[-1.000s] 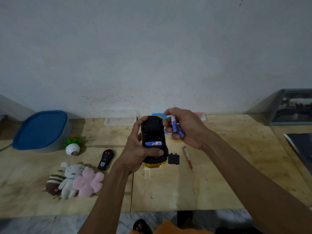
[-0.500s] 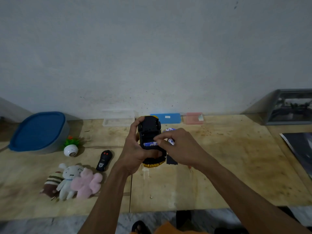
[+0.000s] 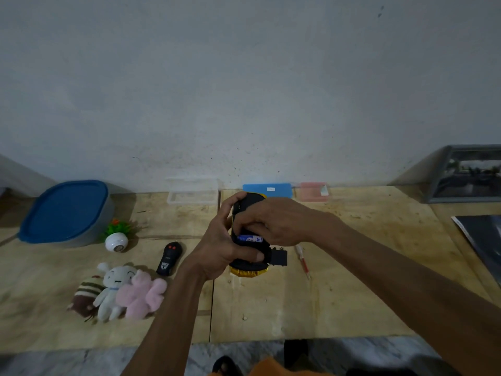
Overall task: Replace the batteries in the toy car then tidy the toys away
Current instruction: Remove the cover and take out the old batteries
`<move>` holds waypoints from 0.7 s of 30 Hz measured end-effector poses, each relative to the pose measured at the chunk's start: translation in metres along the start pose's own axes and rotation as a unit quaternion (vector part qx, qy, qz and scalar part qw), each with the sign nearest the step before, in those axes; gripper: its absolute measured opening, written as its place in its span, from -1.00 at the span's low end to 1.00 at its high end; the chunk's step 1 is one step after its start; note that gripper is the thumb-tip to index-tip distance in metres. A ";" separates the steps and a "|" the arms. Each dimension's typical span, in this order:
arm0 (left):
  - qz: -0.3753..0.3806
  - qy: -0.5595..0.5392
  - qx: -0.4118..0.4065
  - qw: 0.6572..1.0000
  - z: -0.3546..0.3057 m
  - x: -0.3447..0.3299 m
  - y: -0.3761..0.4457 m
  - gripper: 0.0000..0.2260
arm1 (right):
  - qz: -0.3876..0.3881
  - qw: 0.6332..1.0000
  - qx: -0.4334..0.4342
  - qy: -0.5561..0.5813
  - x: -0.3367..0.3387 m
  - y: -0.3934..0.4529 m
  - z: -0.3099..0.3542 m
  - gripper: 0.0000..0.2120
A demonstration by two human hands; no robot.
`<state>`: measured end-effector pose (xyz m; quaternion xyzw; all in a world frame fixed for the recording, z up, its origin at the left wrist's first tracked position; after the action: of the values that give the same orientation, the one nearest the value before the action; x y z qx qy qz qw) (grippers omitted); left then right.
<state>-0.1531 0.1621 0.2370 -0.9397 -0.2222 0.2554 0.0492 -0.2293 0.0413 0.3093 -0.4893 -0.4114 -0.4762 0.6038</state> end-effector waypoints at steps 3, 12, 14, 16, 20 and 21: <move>0.004 -0.011 0.003 1.000 -0.001 0.001 0.001 0.06 | 0.005 1.000 0.011 -0.008 0.004 0.002 0.000 -0.73; 0.008 -0.030 0.007 1.000 0.001 -0.003 0.009 0.06 | 0.010 1.000 0.014 0.000 0.008 0.007 -0.003 -0.77; 0.008 -0.033 0.006 0.999 0.002 -0.003 0.010 0.06 | 0.008 1.000 0.011 0.009 0.005 0.007 -0.004 -0.77; 0.000 -0.034 -0.005 0.999 0.000 -0.002 0.010 0.05 | -0.019 0.999 -0.008 0.033 0.004 0.006 -0.007 -0.76; -0.062 -0.025 -0.060 0.996 -0.011 0.007 0.009 0.01 | -0.067 0.987 -0.097 0.107 0.000 0.000 -0.020 -0.74; -0.076 -0.023 -0.073 0.994 -0.014 0.009 0.009 0.01 | -0.074 0.983 -0.118 0.124 -0.003 -0.001 -0.022 -0.74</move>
<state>-0.1355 0.1582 0.2431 -0.9152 -0.3116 0.2554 -0.0053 -0.2300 0.0197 0.3026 -0.4625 -0.3096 -0.6214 0.5514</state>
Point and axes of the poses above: each hand's wrist, its own y-axis towards the middle knuckle, its own x-axis out of the back of the hand, z = x × y, the point moved 3 cm from there along y, towards the middle knuckle, and after that the axes turned 13 degrees about -y, right-handed, at the moved point
